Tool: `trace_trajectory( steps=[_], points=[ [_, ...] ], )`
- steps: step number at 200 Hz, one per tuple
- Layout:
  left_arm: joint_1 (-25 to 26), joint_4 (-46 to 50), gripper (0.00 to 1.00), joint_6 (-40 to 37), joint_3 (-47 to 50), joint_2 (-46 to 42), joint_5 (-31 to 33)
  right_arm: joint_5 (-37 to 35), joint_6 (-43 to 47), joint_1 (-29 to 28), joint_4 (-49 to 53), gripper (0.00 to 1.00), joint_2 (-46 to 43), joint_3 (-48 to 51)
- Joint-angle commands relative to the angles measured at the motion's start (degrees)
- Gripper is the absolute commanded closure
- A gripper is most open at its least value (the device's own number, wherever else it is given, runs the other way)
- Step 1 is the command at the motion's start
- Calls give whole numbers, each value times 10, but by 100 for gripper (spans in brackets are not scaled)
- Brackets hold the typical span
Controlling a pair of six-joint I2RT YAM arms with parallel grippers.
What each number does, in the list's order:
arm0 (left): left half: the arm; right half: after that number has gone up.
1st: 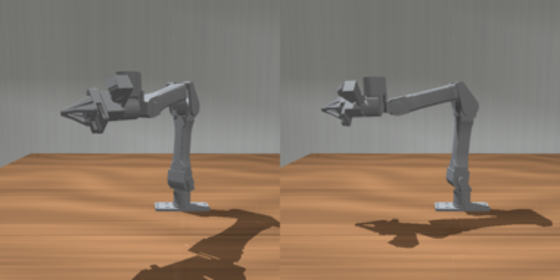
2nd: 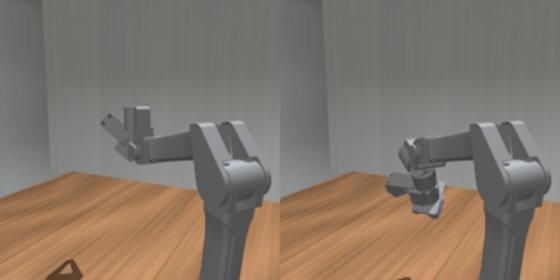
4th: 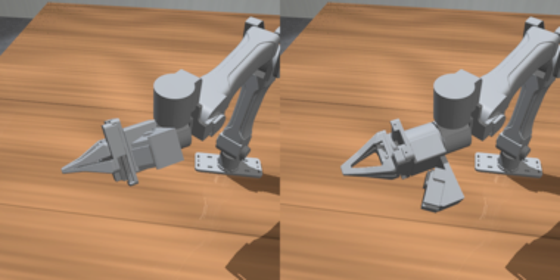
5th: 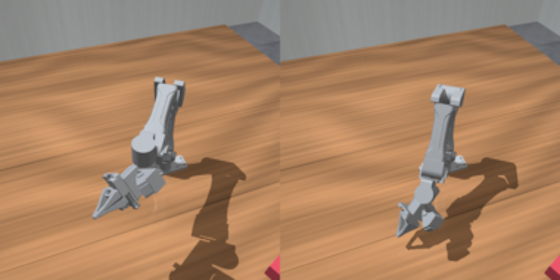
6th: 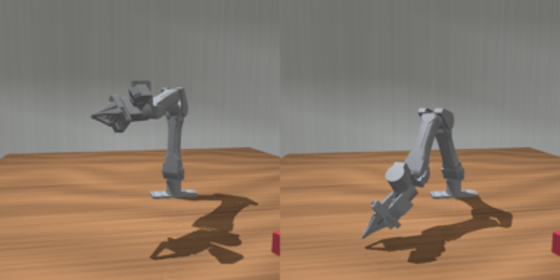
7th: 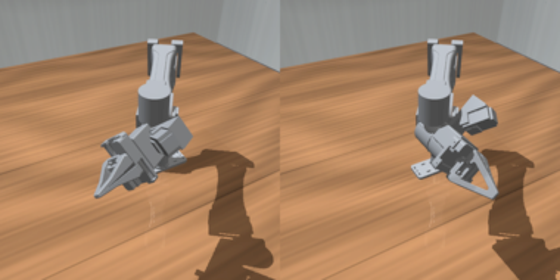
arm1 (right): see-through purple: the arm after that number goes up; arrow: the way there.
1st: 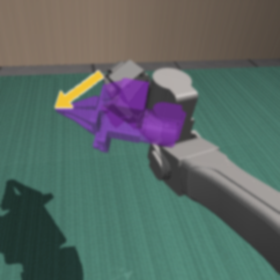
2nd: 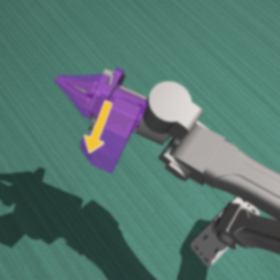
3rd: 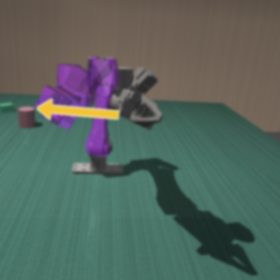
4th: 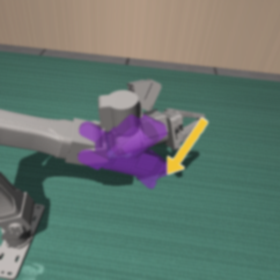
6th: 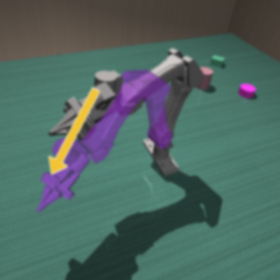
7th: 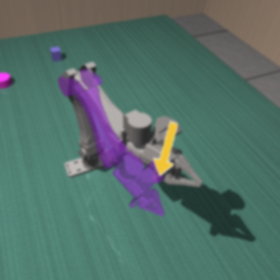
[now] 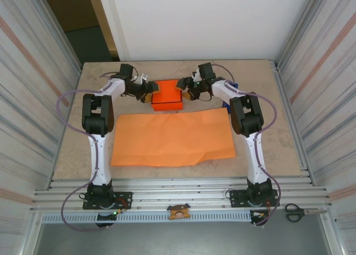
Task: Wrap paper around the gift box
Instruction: Pick up the gift box from the top-center of the table, then place the gift box on the wrapping paper.
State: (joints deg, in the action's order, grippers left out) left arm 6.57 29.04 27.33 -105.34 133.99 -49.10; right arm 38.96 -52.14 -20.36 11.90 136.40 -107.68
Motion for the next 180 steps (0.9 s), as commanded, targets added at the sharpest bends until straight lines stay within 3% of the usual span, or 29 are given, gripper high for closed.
trace_trajectory(
  steps=[1, 41, 94, 180],
  points=[
    [19, -32, 37, 30, -17, -9, -51, 63, -17, -15, -9, 36, -37, -31],
    [24, -34, 37, 42, 17, -71, -57, 58, -15, -20, 5, 36, -92, -3],
    [43, -41, 36, 36, 143, -193, -46, 42, -32, -31, -42, 36, -204, 159],
    [104, -100, 36, 61, 407, -380, 27, 5, -35, -78, -68, 36, -358, 395]
  ],
)
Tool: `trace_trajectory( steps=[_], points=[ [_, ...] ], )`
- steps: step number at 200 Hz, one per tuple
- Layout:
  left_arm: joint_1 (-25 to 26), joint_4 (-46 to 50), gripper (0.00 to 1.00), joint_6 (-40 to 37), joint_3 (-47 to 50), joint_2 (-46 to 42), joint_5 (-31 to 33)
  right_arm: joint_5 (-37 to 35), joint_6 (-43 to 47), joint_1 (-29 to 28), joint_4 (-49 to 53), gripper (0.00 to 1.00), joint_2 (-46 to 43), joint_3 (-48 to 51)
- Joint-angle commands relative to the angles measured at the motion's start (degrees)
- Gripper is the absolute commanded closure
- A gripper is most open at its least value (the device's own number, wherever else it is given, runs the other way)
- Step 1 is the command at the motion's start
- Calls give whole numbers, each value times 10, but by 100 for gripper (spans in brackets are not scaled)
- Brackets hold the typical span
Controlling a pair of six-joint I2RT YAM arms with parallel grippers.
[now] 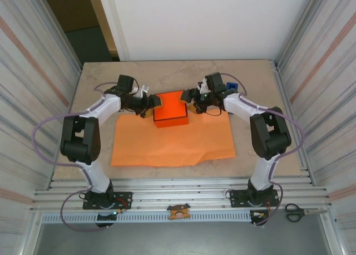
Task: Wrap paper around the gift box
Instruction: Place the gift box on the wrapping paper.
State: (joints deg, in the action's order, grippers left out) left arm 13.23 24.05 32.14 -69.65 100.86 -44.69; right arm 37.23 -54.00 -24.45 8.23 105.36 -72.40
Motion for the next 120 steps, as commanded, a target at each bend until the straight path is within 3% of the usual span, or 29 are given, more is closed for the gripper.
trace_trajectory(
  steps=[1, 64, 120],
  points=[
    [38, -51, 36, 14, 53, -50, -17, 22, -16, -37, -32, 36, -49, 45],
    [78, -111, 35, 38, 173, -92, 19, -24, -27, -67, -64, 37, -86, 156],
    [80, -113, 32, 31, 190, -63, 33, -52, -11, -67, -56, 34, -64, 193]
  ],
)
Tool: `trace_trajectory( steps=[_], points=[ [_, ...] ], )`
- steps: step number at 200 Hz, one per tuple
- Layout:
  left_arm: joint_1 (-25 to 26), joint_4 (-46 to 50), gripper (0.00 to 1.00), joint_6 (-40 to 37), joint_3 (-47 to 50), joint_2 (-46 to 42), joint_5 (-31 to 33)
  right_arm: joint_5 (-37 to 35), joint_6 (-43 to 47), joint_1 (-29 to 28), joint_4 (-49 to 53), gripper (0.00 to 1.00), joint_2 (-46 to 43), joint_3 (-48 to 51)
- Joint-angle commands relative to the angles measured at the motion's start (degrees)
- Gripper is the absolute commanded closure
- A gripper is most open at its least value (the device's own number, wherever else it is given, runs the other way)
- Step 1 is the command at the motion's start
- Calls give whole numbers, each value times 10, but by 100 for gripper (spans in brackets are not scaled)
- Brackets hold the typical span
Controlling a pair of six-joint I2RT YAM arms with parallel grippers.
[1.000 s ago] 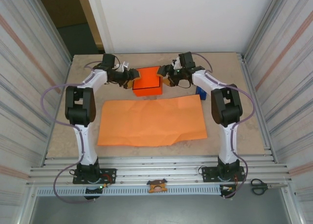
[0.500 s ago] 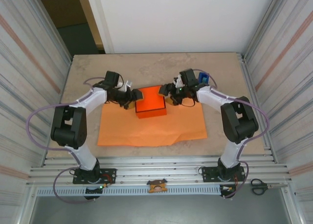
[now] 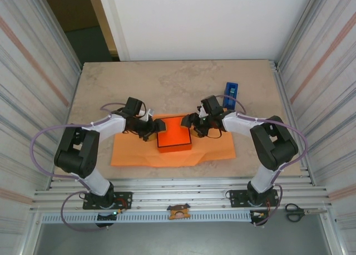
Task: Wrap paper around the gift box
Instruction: Place the gift box on the wrapping paper.
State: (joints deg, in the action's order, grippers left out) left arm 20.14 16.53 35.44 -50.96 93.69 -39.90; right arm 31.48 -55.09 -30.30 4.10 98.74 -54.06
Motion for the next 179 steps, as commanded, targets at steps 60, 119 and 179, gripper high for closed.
trace_trajectory(
  steps=[60, 119, 179],
  points=[
    [14, -34, 32, -5, 7, 10, -15, 9, 6, -15, -6, 37, -5, 14],
    [21, -27, 32, -3, 17, -5, -11, -1, 8, -25, 25, 37, -29, 15],
    [24, -17, 32, -5, 14, -7, -9, -24, 0, -37, 27, 36, -48, 25]
  ],
)
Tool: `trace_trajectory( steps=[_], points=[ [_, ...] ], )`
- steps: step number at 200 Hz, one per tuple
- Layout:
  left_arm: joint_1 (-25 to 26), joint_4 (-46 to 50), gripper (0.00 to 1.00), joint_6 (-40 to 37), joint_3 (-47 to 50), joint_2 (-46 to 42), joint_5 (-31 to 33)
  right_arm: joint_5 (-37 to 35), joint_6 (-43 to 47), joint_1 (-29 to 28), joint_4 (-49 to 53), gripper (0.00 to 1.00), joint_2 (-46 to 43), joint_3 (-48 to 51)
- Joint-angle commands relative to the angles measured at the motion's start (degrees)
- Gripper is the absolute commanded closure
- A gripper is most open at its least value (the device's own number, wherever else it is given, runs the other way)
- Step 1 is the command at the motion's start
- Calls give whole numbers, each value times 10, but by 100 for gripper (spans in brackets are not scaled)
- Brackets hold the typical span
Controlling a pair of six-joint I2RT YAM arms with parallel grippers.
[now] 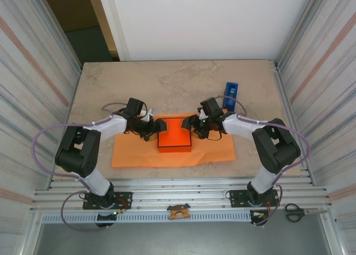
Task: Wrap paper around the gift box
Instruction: Place the gift box on the wrapping paper.
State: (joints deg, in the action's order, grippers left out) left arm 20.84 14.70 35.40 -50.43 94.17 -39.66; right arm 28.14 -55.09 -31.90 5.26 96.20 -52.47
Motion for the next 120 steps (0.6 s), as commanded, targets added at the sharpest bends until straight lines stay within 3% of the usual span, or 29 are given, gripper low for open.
trace_trajectory(
  steps=[1, 120],
  points=[
    [17, 2, 32, -4, 10, -12, -11, 9, 0, -20, 15, 36, -22, 9],
    [19, -2, 32, 10, 23, -19, 23, 34, 16, -2, 15, 40, 24, -12]
  ],
)
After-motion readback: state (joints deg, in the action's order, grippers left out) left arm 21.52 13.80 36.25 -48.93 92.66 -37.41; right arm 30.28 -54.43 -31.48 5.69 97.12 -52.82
